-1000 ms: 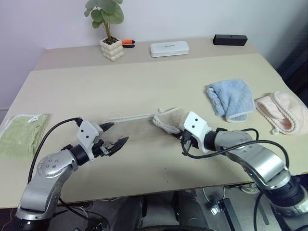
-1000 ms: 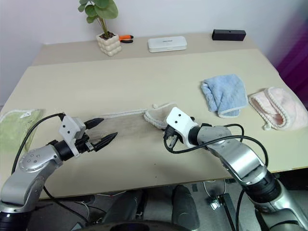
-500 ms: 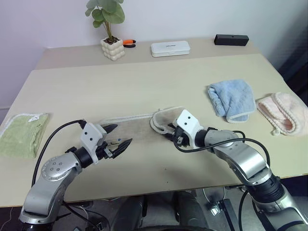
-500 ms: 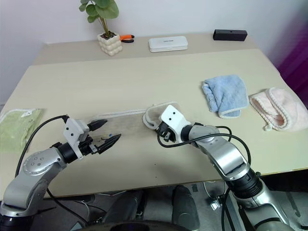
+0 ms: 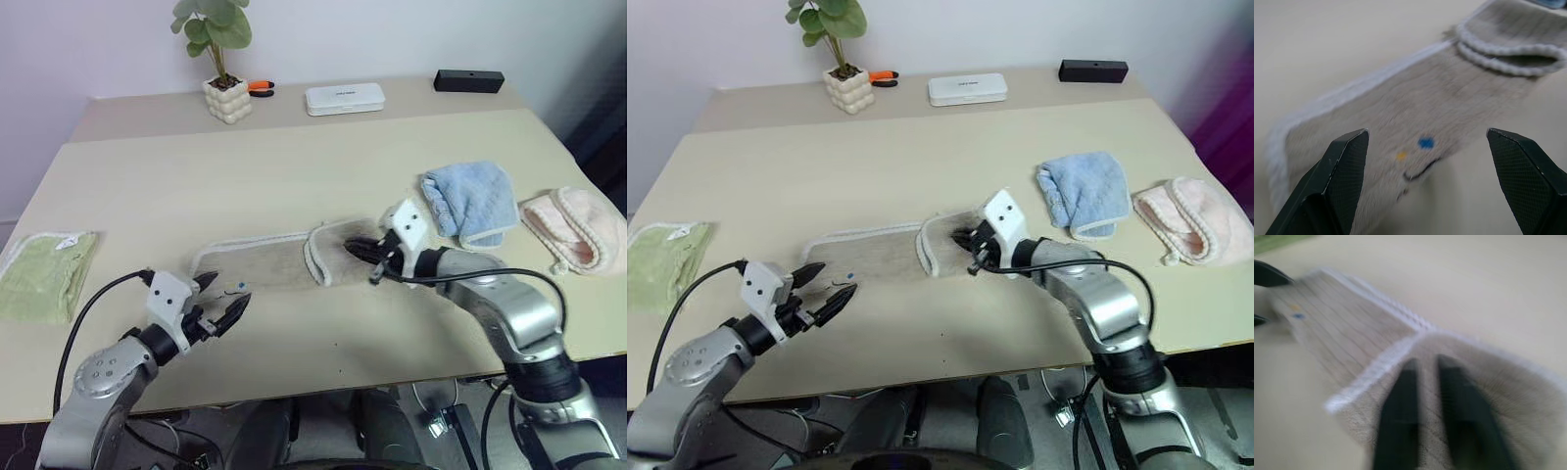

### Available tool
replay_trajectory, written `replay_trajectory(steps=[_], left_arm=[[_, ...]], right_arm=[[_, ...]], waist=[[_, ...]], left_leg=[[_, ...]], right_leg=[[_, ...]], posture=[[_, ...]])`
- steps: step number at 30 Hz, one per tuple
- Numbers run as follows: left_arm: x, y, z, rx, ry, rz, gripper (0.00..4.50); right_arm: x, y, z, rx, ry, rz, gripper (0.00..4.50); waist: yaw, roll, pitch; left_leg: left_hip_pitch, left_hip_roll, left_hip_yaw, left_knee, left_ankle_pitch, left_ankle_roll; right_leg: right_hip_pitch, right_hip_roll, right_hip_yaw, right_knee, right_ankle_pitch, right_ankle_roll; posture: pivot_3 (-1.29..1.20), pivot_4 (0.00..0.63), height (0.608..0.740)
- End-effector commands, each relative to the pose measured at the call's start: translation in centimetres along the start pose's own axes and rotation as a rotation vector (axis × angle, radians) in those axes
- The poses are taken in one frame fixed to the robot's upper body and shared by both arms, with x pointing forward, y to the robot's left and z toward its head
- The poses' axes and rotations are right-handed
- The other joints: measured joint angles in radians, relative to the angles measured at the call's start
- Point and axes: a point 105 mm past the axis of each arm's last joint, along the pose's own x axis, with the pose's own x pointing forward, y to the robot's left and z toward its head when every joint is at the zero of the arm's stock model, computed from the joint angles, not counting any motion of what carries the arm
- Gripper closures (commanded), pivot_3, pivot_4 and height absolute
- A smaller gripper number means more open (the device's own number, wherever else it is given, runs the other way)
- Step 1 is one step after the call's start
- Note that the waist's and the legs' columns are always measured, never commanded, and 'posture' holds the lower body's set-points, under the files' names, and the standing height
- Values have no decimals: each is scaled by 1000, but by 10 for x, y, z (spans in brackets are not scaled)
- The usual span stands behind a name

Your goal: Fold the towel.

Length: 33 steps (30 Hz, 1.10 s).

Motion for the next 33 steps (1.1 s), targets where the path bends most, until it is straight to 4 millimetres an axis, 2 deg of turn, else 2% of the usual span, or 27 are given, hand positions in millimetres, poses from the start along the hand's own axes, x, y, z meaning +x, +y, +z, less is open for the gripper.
replay_trajectory(steps=[1, 4, 6, 7, 8, 10, 12, 14, 17, 20, 27, 30, 33], left_arm=[[-8, 0, 7, -25, -39, 57, 559], [-14, -3, 0, -84, -34, 96, 559], [-18, -7, -3, -133, -33, 112, 559], [-21, -8, -7, -171, -25, 140, 559], [-24, -8, -11, -221, -18, 173, 559], [-27, -8, -18, -326, -5, 230, 559], [-28, -8, -23, -434, -2, 268, 33], [-26, -8, -27, -541, -2, 290, 0], [-19, 0, -29, -702, -28, 355, 0], [-11, 13, -30, -867, -69, 426, 0], [12, 21, -32, -1007, -32, 429, 0], [15, 21, -28, -1021, -39, 418, 816], [14, 26, -24, -1041, -70, 430, 2300]], right_arm=[[14, 8, -19, -58, 42, 13, 4436], [17, 9, -27, -76, 52, 3, 4436], [16, 6, -23, -90, 38, -3, 4436], [13, 2, -6, -70, -26, -11, 4436], [10, -3, 11, -57, -90, -15, 4210], [3, -5, 36, -76, -179, 2, 3589], [-3, -2, 56, -139, -229, 43, 2619], [-7, 5, 69, -189, -257, 96, 1556], [-11, 21, 77, -261, -261, 193, 50], [-14, 33, 75, -296, -253, 249, 50], [-13, 46, 65, -318, -242, 263, 50], [-16, 49, 60, -324, -240, 257, 0], [-17, 50, 59, -323, -240, 249, 0]], waist=[[2, 0, 0], [1, -1, -1], [1, -1, -1], [1, -1, -1], [1, -1, -1], [1, -1, -1], [1, -1, 0], [2, -1, -1], [5, -2, -1], [5, -2, -1], [8, 0, -2], [7, 0, -2], [7, 0, -2]], left_leg=[[0, 0, 0, 0, 0, 0], [0, 0, 0, 0, 0, 0], [1, 0, 0, 1, 0, 0], [1, 0, 0, 1, 0, 0], [0, 0, 0, 1, 0, 0], [0, 0, 0, 1, 0, 0], [0, 0, 0, 1, 0, 0], [0, 0, -1, 1, 0, 0], [0, 1, -2, 1, 0, 0], [1, 0, -2, 2, 0, 0], [2, 0, -2, 2, 0, -1], [2, 0, -2, 2, 0, -1], [2, 0, -2, 2, 0, -1]], right_leg=[[0, 0, 0, 0, 0, 0], [0, 0, 0, 0, 0, 0], [1, 0, 0, 0, 0, 0], [1, 0, 0, 0, 0, 0], [1, 0, 0, 0, 0, 0], [1, 0, 0, 0, 0, 0], [1, 0, 0, 0, 0, 0], [1, 0, 0, 0, 0, 0], [2, 1, -1, 0, -1, 0], [2, 0, -1, 0, 0, 0], [3, 1, -1, 1, 0, 0], [3, 0, -1, 1, 0, 0], [3, 0, -1, 0, 0, 0]], posture=[[0, 150, 740], [0, 150, 740], [0, 150, 740], [0, 150, 740], [0, 150, 740], [0, 150, 740], [0, 150, 740], [0, 150, 740], [0, 150, 740], [0, 150, 740], [0, 150, 740], [0, 150, 740], [0, 150, 740]])
